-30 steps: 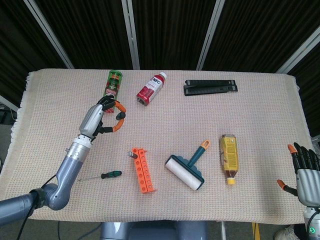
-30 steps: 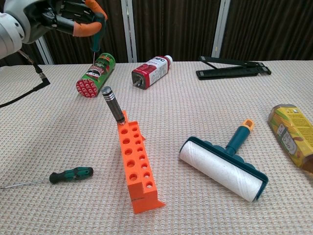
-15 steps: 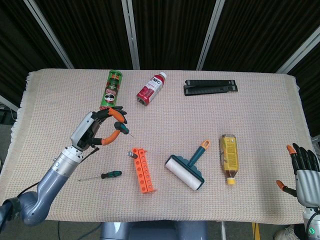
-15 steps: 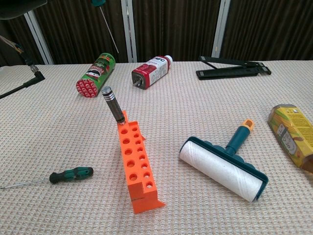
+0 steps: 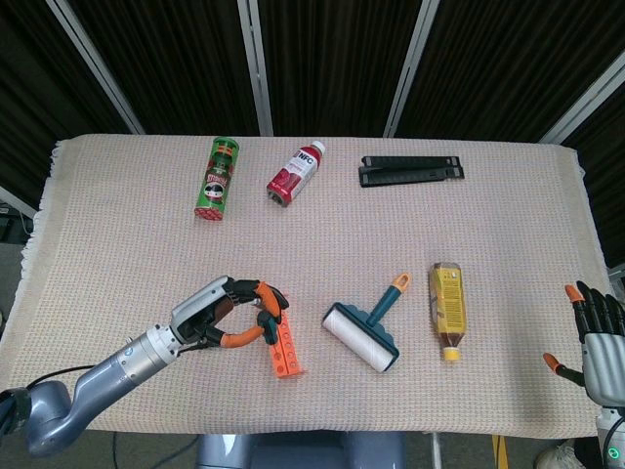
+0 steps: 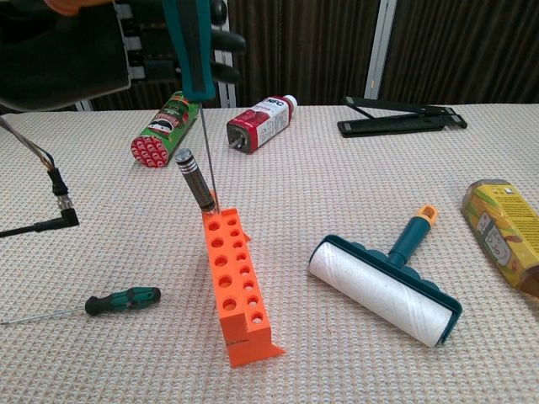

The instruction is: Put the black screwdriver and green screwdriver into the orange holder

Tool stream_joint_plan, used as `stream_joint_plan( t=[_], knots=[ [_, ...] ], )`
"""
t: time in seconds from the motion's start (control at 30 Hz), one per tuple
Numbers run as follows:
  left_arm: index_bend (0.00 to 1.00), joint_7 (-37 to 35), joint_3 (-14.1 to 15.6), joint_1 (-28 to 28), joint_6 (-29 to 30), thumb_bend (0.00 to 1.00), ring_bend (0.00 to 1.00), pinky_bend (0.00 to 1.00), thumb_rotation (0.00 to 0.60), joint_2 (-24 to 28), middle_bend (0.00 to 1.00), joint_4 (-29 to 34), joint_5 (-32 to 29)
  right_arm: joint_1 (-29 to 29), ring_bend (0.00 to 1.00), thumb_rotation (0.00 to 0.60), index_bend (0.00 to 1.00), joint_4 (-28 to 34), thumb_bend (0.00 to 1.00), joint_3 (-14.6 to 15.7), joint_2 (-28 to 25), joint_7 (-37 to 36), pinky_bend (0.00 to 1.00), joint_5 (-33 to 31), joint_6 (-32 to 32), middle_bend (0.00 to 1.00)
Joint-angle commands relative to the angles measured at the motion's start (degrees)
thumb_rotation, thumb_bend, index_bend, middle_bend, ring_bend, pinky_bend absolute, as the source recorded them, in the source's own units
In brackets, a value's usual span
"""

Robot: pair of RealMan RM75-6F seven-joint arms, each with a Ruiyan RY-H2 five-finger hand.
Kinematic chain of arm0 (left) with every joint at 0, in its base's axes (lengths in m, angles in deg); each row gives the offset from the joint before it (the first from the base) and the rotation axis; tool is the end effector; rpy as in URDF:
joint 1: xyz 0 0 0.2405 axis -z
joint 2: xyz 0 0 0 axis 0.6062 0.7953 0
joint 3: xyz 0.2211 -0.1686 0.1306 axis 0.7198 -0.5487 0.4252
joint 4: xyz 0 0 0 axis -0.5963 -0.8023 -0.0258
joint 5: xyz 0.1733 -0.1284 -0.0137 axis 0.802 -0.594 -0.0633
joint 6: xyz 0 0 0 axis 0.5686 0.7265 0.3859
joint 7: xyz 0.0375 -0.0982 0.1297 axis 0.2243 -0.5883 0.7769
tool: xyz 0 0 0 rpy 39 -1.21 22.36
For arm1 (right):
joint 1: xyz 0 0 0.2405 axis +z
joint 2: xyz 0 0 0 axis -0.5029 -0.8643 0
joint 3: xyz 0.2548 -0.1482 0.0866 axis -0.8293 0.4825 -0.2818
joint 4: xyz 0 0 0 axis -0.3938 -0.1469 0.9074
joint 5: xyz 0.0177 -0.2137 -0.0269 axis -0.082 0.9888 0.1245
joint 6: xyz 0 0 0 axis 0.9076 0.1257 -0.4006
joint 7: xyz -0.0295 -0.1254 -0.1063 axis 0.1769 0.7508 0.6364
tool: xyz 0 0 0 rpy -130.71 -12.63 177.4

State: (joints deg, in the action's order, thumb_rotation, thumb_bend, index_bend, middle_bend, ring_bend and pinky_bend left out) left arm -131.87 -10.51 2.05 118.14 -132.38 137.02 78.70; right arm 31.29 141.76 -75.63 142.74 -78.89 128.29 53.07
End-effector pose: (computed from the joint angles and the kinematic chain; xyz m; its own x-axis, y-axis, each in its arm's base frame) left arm -0.0971 0.3122 0.0723 -0.5132 0.8083 0.2886 0.5200 0.0253 0.8538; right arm -0.3929 -0.1908 0.1769 0.4157 0.0795 0.9060 -0.9093 0.0589 0.4121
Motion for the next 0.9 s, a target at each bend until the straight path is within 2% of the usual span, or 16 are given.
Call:
stream_joint_plan(
  t=[0.03, 0.17, 0.4, 0.53, 0.9],
  knots=[
    [0.69, 0.3, 1.4, 1.3, -1.0, 0.62, 0.26, 0.27, 0.600, -1.2, 0.45, -1.0, -0.2, 0.1, 0.00, 0.600, 0.02, -0.2, 0.00, 0.0, 0.1, -0.1, 0.00, 0.0, -0.1, 0.01],
    [0.69, 2.8, 2.1, 2.7, -1.6, 0.62, 0.26, 0.27, 0.600, -2.8, 0.46, -2.2, -0.9, 0.0, 0.00, 0.600, 0.02, -0.4, 0.00, 0.0, 0.1, -0.4, 0.00, -0.1, -0.1, 0.01],
    [0.69, 16.6, 2.3, 3.2, 0.0, 0.62, 0.26, 0.26, 0.600, -6.4, 0.46, -4.0, -1.8, -0.4, 0.00, 0.600, 0.02, -0.7, 0.00, 0.0, 0.2, -1.0, 0.00, -0.3, 0.3, 0.01],
    [0.69, 21.2, 3.0, 3.2, 0.8, 0.62, 0.26, 0.26, 0.600, -7.4, 0.46, -4.2, -1.7, -0.5, 0.00, 0.600, 0.02, -1.0, 0.00, 0.0, 0.3, -1.3, 0.00, -0.4, 0.4, 0.01],
    [0.68, 26.3, 6.8, 2.8, 3.9, 0.62, 0.26, 0.25, 0.600, -9.1, 0.46, -5.4, 0.6, -0.4, 0.00, 0.600, 0.02, -1.4, 0.00, -0.1, 0.5, -1.9, 0.00, -0.3, 0.3, 0.01]
  ],
)
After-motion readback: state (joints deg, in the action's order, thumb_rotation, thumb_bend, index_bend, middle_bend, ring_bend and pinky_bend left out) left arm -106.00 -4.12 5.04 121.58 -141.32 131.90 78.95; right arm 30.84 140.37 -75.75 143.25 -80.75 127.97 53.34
